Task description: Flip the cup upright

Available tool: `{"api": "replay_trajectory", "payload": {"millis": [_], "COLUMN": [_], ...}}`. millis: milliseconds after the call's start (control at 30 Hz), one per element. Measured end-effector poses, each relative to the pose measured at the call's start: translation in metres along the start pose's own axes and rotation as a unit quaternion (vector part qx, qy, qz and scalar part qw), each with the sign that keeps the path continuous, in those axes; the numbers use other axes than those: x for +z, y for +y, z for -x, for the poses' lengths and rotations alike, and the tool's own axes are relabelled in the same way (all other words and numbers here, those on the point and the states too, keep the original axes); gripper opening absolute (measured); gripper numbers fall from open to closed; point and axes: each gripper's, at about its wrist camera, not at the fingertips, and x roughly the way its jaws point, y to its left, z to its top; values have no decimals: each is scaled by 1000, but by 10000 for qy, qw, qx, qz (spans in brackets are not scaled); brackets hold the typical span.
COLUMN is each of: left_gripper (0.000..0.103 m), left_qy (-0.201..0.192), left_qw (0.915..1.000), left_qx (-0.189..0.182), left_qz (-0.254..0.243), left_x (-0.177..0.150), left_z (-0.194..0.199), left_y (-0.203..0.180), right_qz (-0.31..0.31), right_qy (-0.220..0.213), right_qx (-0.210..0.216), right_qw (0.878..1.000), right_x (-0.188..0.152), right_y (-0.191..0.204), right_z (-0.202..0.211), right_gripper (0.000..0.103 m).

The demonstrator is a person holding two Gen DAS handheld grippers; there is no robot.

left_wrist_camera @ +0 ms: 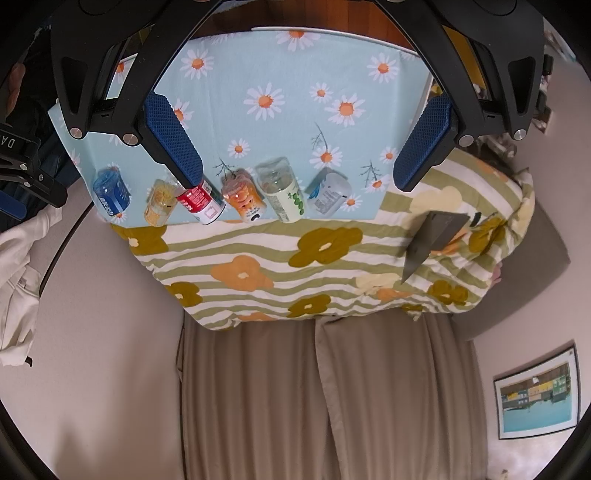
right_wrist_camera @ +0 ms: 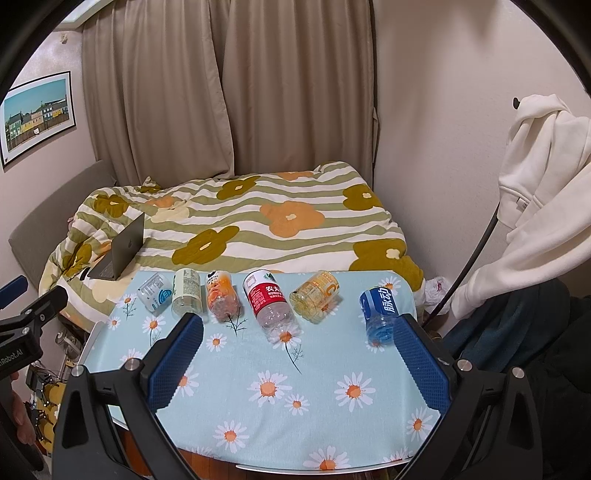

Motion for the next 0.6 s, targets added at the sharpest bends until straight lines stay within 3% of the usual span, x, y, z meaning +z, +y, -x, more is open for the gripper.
{"api": "replay_trajectory", "payload": {"millis": [600], "left_gripper": [103], "left_qy": [55], "left_qw": [10000], "left_qx": [23], "left_qz": [28], "left_x": [-2], "left_z": [1], "left_y": [0], "right_qz": [-11], "right_qy": [-7], "right_qx": [29], "right_qw": [10000], "right_x": [1], "right_y": [-1], "right_z": [-3], "right_gripper": [103]}}
